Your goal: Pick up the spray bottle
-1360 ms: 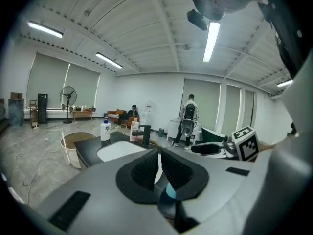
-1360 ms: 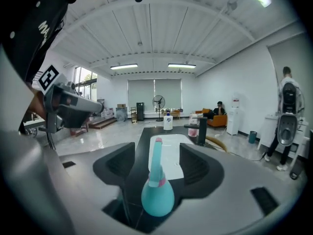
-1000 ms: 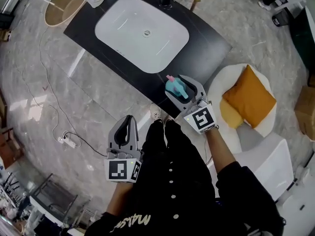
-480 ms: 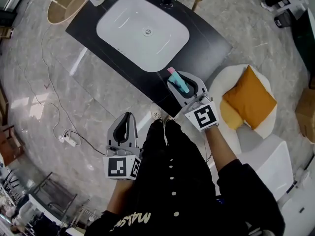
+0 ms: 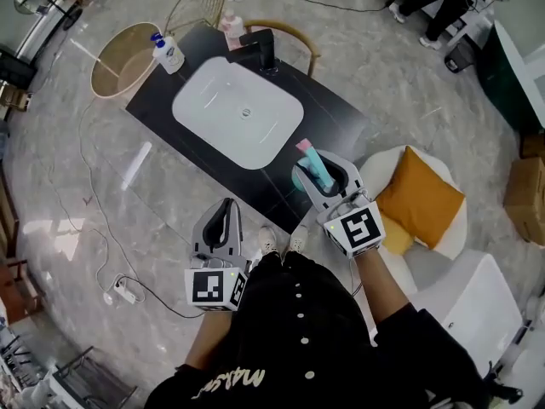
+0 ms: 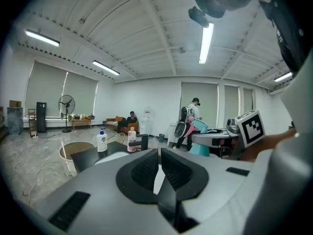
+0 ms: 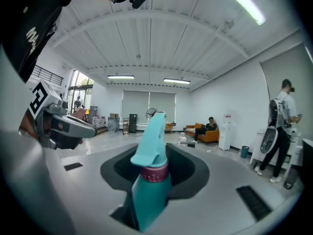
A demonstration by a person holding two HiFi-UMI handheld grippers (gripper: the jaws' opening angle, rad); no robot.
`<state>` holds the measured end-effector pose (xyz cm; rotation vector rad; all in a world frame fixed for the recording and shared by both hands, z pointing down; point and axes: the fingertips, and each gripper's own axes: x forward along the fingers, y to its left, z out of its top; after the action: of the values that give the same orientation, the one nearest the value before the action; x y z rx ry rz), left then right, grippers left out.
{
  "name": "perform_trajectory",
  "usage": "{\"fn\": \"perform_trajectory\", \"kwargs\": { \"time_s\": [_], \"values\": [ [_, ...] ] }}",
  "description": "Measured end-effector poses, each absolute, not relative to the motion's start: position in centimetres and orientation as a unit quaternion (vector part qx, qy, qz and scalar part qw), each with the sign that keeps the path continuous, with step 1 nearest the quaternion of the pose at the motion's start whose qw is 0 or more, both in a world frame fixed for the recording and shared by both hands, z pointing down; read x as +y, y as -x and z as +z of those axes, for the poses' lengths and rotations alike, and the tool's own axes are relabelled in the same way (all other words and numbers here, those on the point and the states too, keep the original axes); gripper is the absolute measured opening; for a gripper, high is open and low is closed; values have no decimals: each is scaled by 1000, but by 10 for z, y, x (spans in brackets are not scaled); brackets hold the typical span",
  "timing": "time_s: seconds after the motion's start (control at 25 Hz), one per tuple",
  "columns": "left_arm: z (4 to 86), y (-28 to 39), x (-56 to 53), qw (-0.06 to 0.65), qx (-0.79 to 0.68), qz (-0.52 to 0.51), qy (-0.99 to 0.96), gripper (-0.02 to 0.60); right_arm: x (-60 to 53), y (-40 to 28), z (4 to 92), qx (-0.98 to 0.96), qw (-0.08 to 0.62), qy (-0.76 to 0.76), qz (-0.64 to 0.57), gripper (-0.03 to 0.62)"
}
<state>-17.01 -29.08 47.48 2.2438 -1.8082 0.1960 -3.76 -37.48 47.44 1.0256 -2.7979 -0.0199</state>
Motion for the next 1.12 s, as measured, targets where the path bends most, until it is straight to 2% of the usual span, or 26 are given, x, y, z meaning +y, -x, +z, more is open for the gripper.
{"fn": "perform_trajectory", "kwargs": {
  "time_s": [0.52,1.12],
  "values": [
    [413,143,-328,57,-588,30,-806,28,-360,-48,398,-885,36,-464,-18,128],
    [387,129,-344,26,-576,21,-817,28,-354,-103,380,-853,26,-519,-33,127]
  ]
}}
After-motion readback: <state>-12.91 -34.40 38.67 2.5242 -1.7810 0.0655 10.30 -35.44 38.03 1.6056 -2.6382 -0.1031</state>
